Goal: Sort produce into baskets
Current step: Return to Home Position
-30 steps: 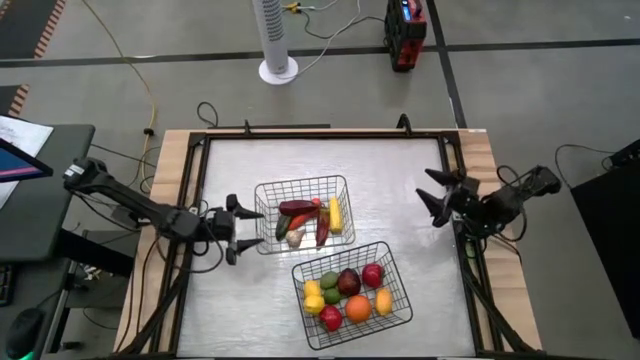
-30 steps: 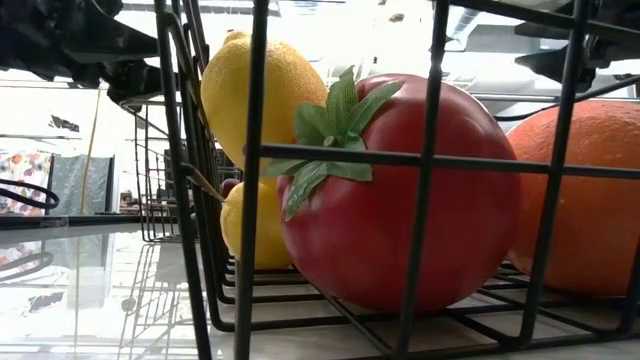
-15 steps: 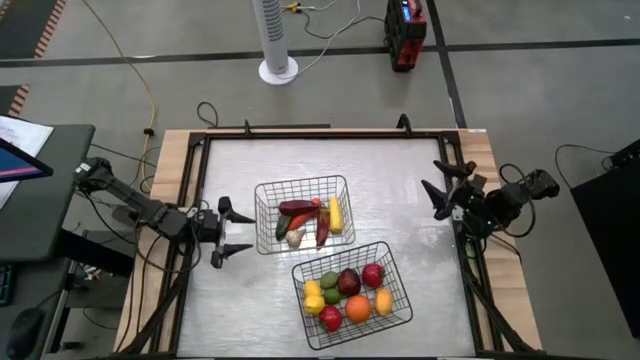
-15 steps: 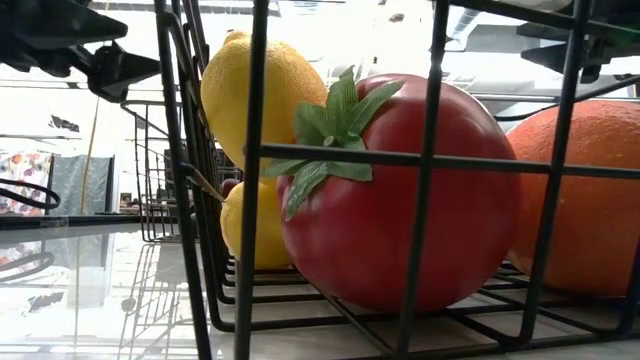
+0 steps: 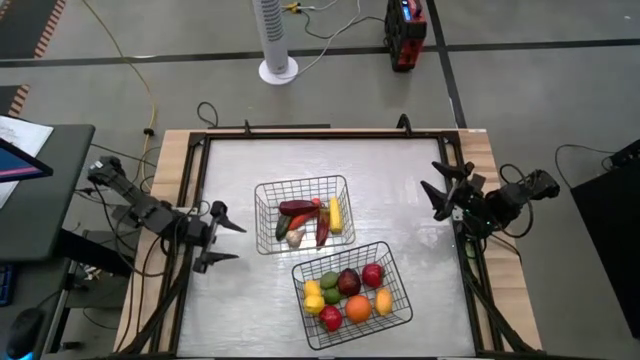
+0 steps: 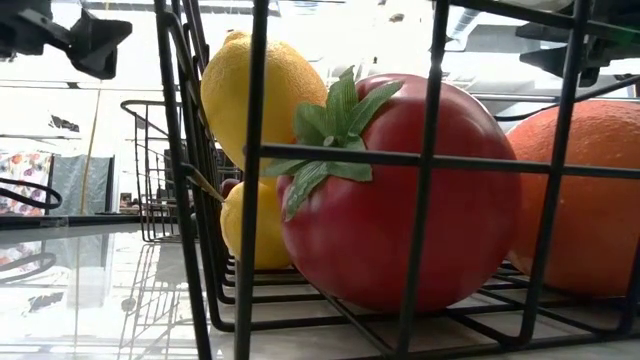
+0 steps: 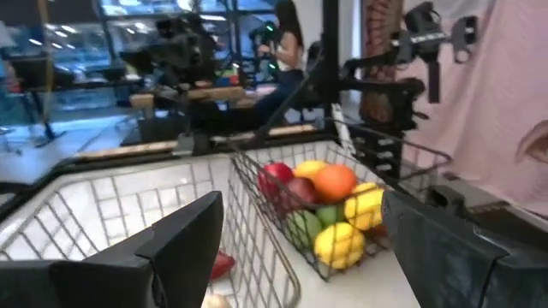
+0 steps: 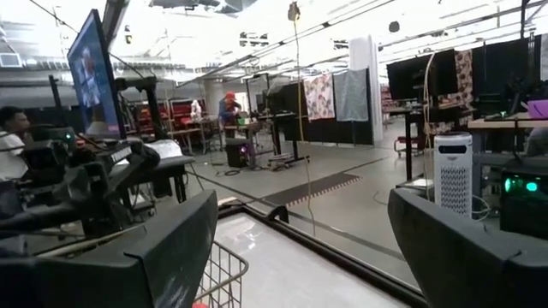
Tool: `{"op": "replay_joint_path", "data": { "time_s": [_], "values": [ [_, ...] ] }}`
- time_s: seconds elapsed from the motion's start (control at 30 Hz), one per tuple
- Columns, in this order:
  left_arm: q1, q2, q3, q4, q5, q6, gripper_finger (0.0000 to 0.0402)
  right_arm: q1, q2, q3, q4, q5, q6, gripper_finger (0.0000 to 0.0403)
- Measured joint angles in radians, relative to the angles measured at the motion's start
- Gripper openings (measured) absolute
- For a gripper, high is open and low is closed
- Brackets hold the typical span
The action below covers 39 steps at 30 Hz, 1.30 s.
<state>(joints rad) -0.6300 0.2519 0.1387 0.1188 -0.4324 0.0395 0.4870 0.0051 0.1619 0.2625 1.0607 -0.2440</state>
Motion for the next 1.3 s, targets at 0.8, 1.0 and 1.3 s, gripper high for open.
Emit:
{"op": "replay_joint_path", "data": {
  "time_s": [0.8, 1.0, 1.3],
  "values": [
    [0.0, -0.248, -0.118, -0.046, 0.345, -0.003, 0.0304, 0.0, 0.0, 0.0, 0.001, 0.0, 0.0, 0.0368],
    [0.001, -0.248, -0.116, -0.081, 0.24, -0.125, 0.0304, 0.0, 0.0, 0.0, 0.0, 0.0, 0.0, 0.0368],
    [0.001, -0.245, -0.116, -0.105, 0.241, -0.212, 0.0304, 0.0, 0.0, 0.0, 0.0, 0.0, 0.0, 0.0368]
  ]
}}
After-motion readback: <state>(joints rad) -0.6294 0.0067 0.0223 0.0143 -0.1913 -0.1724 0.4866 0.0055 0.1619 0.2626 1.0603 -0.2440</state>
